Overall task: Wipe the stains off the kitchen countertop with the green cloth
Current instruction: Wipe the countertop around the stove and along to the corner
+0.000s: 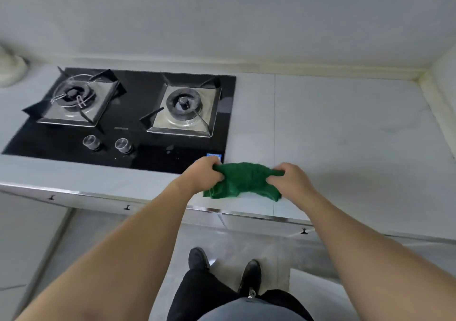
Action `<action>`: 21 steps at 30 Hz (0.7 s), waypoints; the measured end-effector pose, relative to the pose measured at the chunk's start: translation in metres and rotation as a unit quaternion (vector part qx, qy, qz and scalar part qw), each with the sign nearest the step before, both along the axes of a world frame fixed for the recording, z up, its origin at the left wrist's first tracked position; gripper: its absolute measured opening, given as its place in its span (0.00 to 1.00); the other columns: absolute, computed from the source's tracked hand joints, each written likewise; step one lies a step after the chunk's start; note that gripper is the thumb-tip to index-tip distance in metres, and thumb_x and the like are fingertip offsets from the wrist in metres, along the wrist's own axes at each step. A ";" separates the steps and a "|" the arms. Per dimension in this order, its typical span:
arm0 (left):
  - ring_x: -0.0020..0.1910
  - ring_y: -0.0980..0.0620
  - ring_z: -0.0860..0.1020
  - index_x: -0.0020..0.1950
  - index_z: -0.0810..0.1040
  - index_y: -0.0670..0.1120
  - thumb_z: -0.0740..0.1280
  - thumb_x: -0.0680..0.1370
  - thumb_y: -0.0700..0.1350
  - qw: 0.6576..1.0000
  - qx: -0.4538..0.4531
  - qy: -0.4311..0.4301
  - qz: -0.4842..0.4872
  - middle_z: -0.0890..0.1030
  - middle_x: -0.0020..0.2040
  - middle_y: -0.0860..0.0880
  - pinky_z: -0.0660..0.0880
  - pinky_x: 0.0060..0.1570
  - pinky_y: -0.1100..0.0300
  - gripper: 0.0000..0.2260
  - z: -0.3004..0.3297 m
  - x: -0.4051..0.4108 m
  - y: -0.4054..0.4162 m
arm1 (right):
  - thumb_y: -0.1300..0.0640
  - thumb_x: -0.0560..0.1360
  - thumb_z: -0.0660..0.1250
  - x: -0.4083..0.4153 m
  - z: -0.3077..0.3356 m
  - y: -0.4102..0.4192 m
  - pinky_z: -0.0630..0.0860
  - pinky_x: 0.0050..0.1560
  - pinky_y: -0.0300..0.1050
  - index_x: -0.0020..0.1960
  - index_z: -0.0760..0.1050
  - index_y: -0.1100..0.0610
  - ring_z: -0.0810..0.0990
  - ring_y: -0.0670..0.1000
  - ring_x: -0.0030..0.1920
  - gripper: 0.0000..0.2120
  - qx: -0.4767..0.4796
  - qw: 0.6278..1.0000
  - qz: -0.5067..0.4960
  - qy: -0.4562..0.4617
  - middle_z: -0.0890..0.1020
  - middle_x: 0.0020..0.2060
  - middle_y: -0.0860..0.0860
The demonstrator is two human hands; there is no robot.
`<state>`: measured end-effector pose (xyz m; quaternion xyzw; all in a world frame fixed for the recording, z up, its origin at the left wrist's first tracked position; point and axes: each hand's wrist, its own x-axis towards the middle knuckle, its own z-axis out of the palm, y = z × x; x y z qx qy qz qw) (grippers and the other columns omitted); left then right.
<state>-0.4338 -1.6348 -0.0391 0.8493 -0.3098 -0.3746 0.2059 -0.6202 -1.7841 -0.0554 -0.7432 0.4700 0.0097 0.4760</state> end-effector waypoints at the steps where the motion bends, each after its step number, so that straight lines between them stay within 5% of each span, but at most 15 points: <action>1: 0.43 0.47 0.79 0.49 0.77 0.44 0.68 0.75 0.40 0.998 -0.022 0.016 0.050 0.81 0.45 0.45 0.75 0.39 0.57 0.03 0.003 0.010 0.015 | 0.57 0.71 0.69 0.015 0.007 0.008 0.78 0.42 0.46 0.47 0.77 0.54 0.80 0.51 0.42 0.06 0.003 1.000 0.002 -0.021 0.81 0.42 0.49; 9: 0.44 0.46 0.80 0.48 0.78 0.42 0.71 0.75 0.39 0.921 -0.129 0.094 0.355 0.82 0.45 0.45 0.78 0.47 0.53 0.04 0.013 0.066 0.138 | 0.55 0.72 0.70 0.124 0.031 0.102 0.79 0.42 0.48 0.47 0.75 0.52 0.80 0.50 0.41 0.06 0.011 0.992 0.070 -0.100 0.80 0.42 0.50; 15: 0.49 0.44 0.81 0.51 0.78 0.44 0.69 0.76 0.40 0.871 -0.105 0.089 0.472 0.83 0.49 0.44 0.79 0.55 0.47 0.05 0.006 0.076 0.225 | 0.55 0.74 0.70 0.177 0.026 0.171 0.76 0.38 0.43 0.48 0.75 0.55 0.80 0.48 0.41 0.06 0.011 0.979 0.184 -0.087 0.80 0.43 0.50; 21: 0.48 0.44 0.81 0.51 0.78 0.44 0.69 0.75 0.40 0.815 -0.094 0.060 0.568 0.82 0.49 0.43 0.81 0.52 0.47 0.06 0.007 0.036 0.290 | 0.57 0.74 0.69 0.188 0.016 0.225 0.79 0.39 0.46 0.46 0.75 0.54 0.81 0.50 0.43 0.04 0.059 0.954 0.285 -0.069 0.81 0.43 0.51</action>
